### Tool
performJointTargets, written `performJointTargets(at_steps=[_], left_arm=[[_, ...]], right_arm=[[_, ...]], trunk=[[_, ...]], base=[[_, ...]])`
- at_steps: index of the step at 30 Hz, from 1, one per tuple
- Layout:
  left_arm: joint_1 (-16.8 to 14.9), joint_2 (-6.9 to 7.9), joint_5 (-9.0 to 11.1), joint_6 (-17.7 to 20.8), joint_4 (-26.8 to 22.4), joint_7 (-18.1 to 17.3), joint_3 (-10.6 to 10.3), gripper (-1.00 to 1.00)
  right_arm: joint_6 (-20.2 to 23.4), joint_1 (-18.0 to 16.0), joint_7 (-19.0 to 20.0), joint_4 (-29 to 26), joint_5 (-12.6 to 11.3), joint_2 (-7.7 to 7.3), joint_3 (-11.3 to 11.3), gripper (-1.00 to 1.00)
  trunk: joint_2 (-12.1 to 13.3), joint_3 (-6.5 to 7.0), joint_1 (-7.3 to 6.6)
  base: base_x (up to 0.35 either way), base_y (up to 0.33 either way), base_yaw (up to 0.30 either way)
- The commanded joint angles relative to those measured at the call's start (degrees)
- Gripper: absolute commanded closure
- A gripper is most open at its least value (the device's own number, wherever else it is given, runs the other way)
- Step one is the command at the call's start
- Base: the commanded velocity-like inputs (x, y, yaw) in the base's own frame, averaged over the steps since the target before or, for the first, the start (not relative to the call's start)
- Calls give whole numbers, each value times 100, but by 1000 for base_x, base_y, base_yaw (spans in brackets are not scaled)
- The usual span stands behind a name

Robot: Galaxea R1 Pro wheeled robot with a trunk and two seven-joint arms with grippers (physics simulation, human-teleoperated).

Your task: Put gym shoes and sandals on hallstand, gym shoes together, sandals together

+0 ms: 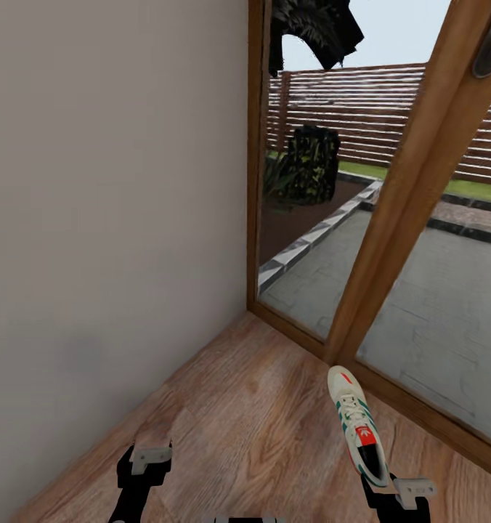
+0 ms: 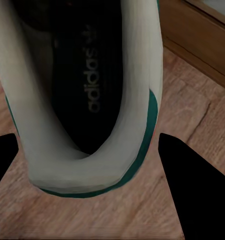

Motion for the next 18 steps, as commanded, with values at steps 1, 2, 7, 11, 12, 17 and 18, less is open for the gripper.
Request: performJointTargets(at_steps=[1,2,7,11,12,17,18], left_arm=[[-4,7,31,-17,2,41,-48,-100],[-4,7,31,-14,0,41,-48,-100],[-4,7,31,-9,-3,41,-52,-100],[-4,7,34,-8,-4,41,-49,-100],[-4,7,35,-8,-4,41,-49,-100],[13,23,140,-17,49,45,62,-100],[25,27,183,-18,75,44,80,-100]], right_arm=[[-29,-6,38,5,41,6,-33,100],[-29,-6,38,8,42,8,-31,100],[-28,-6,38,11,42,12,-28,100],[-22,-6,38,20,42,13,-27,100],[-22,-6,38,20,42,13,-27,100],[-21,-6,38,27,43,14,-27,100],[-21,-6,38,28,43,13,-27,100]], trunk=[[-2,3,-3],[-2,9,-3],[-2,35,-3],[-2,44,-3],[-2,45,-3],[-2,45,-3],[-2,46,-3]], base=[[-182,-217,212],[-156,-230,217],[-79,-252,231],[8,-271,263],[62,-273,273],[116,-275,278],[123,-275,279]])
